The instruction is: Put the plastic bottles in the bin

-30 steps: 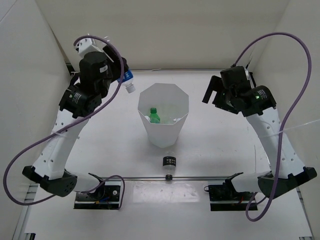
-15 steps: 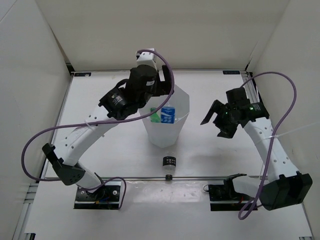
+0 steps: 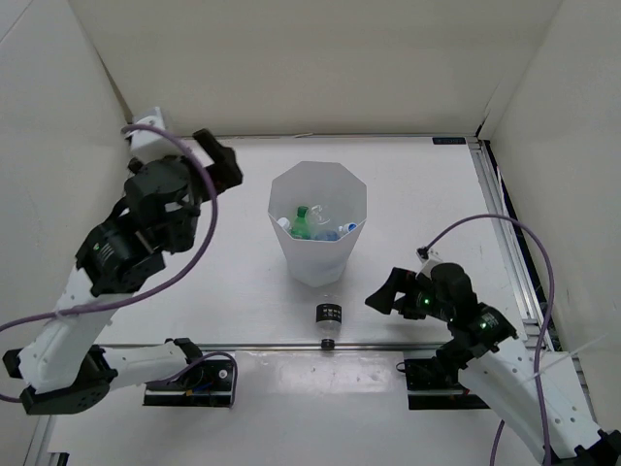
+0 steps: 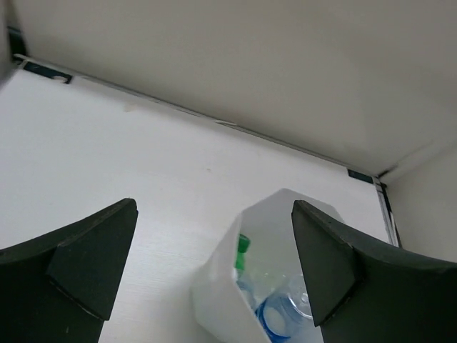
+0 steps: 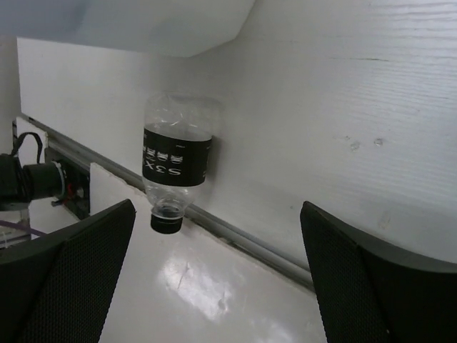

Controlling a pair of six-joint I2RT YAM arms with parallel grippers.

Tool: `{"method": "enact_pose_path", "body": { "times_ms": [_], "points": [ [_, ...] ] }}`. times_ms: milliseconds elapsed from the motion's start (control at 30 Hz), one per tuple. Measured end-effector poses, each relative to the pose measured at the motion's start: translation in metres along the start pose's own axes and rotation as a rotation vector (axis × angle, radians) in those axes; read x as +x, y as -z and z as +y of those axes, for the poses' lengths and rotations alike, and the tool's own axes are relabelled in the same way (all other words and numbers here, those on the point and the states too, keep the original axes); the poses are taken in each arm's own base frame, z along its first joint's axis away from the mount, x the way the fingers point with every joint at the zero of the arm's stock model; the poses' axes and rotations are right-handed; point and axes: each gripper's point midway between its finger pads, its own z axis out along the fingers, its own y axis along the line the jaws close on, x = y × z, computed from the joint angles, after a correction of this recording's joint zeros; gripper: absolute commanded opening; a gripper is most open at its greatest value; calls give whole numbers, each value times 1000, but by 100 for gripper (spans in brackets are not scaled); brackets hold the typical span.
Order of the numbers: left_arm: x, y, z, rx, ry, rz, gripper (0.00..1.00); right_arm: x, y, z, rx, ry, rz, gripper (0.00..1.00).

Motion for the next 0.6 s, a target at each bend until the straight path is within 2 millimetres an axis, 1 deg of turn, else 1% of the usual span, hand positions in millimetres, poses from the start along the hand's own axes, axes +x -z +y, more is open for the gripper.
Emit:
{"method": "enact_pose_path", "body": {
  "times_ms": [67, 100, 167, 300, 367, 433, 600],
  "points": [
    [0, 12, 26, -57, 13, -4, 100, 10, -9, -3, -37, 23, -17, 100],
    [5, 18, 41, -87, 6, 7, 100, 16, -12, -5, -42, 32, -4, 100],
    [17, 29, 64, -129, 7, 28, 100, 23, -21, -1, -59, 51, 4, 100],
    [39, 46, 97, -186, 8, 87, 100, 37, -39, 12, -55, 121, 59, 100],
    [45, 52, 108, -207, 9, 110, 100, 47, -50, 17, -12, 169, 108, 100],
    [49, 57, 114, -214, 14, 126, 100, 55, -61, 24, 29, 216, 145, 100],
    [55, 61, 120, -224, 15, 148, 100, 61, -82, 41, 72, 260, 144, 100]
  ]
}}
